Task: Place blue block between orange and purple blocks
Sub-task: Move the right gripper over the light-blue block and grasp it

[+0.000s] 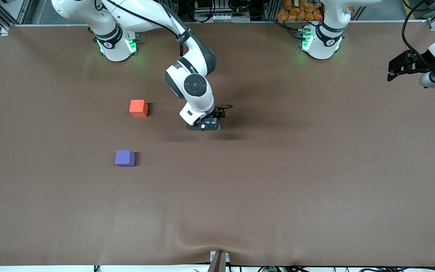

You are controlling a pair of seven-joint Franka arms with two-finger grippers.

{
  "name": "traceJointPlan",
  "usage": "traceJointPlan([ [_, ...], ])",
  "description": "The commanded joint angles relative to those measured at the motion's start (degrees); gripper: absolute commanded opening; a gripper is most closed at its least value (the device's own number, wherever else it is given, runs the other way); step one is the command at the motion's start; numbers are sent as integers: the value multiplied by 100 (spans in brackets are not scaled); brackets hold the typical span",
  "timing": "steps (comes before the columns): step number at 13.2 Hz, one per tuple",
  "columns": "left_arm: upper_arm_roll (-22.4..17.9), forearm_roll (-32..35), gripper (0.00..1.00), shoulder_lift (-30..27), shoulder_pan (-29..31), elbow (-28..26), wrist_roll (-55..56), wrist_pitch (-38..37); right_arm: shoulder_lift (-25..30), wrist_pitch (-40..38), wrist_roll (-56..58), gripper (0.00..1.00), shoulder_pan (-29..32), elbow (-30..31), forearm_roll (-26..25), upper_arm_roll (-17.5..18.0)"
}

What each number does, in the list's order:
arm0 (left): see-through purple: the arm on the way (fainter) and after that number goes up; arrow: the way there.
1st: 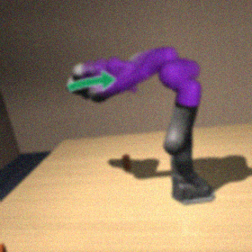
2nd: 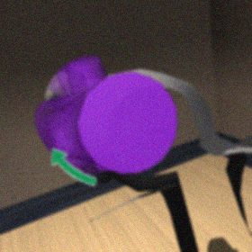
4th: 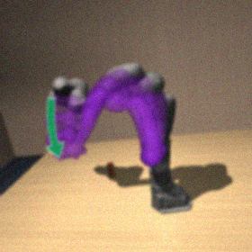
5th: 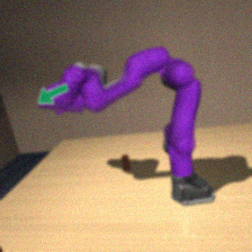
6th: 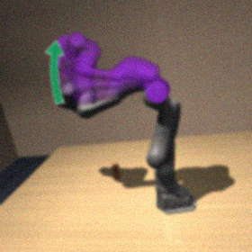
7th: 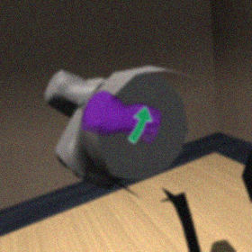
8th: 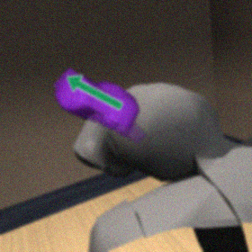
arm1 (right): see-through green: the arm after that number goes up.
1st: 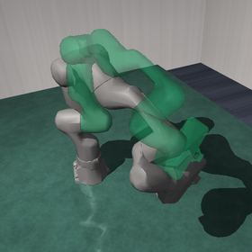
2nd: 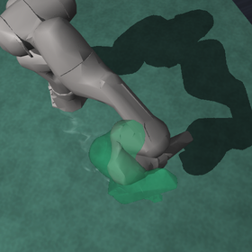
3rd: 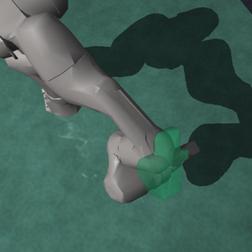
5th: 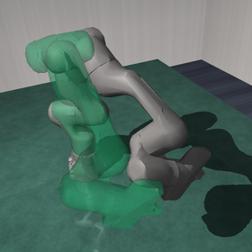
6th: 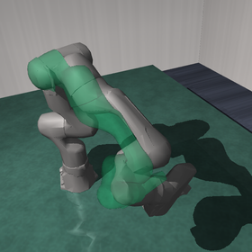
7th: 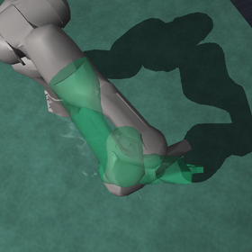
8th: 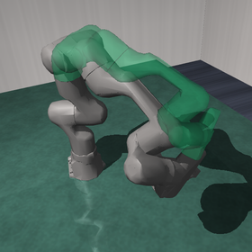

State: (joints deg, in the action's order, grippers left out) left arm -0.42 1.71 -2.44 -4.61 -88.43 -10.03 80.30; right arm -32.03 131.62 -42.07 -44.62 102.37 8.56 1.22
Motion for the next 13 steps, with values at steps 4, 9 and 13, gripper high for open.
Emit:
traceJointPlan([
  [4, 16, 57, 100, 33, -14, 54, -25, 3, -102, 188, -214, 100, -47, 116, -73, 19],
  [9, 25, 66, 100, 42, 13, 54, -43, 3, -243, 391, -416, 86, -178, 116, -91, 10],
  [13, 77, 49, 100, 33, 100, 54, -60, 3, -217, 321, -417, 0, -161, 81, -100, 10],
])
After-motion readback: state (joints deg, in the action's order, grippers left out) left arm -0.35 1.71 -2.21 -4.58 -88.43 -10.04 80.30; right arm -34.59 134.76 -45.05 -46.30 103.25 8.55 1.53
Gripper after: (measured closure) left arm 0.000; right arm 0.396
